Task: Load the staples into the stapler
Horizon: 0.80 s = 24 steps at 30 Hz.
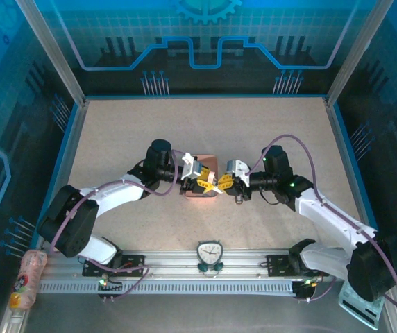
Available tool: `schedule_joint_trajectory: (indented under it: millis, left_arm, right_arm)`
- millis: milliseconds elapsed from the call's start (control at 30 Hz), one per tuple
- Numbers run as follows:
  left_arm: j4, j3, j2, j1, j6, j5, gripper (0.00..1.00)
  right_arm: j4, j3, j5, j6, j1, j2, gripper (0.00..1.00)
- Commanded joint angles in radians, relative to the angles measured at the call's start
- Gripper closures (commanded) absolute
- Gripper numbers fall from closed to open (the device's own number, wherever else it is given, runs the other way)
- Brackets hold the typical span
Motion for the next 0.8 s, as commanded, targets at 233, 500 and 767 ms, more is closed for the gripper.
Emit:
schedule_joint_trajectory:
  millis: [233, 500, 767]
  left_arm:
    - [0.004, 0.004, -0.025, -0.004, 0.028, 0.043, 0.71]
    - [0.005, 0.005, -0.025, -0.006, 0.024, 0.052, 0.71]
    - [0.009, 0.005, -0.028, -0.005, 0.024, 0.053, 0.71]
  right_arm:
    - [0.014, 0.018, -0.011, -0.005, 0.009, -0.028, 0.87]
    - [0.051, 0.022, -0.011, -0.006, 0.01, 0.013, 0.87]
    - [0.051, 0.024, -0.006, -0.012, 0.01, 0.029, 0.87]
